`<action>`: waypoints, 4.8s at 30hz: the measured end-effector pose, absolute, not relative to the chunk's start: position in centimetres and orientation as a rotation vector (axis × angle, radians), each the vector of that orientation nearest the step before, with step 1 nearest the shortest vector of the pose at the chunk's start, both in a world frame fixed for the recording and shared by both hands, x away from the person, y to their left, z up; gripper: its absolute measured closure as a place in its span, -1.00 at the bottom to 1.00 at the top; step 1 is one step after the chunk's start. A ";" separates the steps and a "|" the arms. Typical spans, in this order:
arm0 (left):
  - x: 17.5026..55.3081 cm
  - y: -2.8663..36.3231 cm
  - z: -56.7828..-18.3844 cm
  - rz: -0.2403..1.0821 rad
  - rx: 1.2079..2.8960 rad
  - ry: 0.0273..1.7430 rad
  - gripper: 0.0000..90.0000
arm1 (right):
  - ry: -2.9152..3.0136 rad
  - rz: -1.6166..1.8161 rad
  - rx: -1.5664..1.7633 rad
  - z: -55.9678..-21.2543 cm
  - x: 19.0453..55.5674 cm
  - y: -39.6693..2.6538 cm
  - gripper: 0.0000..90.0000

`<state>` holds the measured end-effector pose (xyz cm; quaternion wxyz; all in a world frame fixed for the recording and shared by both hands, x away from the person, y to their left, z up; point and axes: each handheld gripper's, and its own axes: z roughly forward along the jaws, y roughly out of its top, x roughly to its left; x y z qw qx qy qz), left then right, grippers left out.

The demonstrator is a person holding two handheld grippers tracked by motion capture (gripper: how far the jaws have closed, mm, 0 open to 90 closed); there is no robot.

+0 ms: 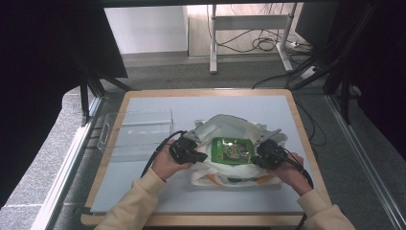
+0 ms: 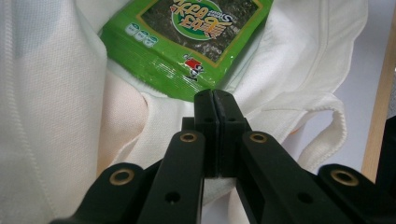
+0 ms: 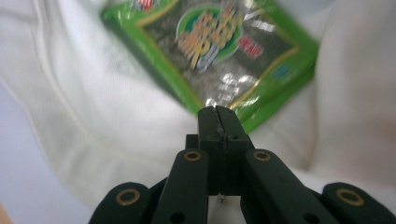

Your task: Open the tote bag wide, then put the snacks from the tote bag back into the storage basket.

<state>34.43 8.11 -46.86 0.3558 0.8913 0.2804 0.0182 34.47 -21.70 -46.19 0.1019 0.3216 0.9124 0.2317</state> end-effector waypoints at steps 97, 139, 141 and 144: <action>34.0 10.7 -43.3 0.114 2.182 0.723 0.97 | 2.464 1.057 1.116 -43.8 36.2 -23.6 0.94; 33.4 10.1 -43.5 0.175 2.160 0.820 -0.28 | 2.559 0.741 1.168 -44.9 38.1 -19.8 0.98; 33.4 10.0 -43.6 0.171 2.159 0.821 -0.28 | 2.571 0.698 1.167 -45.4 38.4 -19.5 0.98; 33.5 9.8 -43.7 0.168 2.165 0.822 -0.28 | 2.585 0.669 1.165 -46.0 38.7 -19.1 0.98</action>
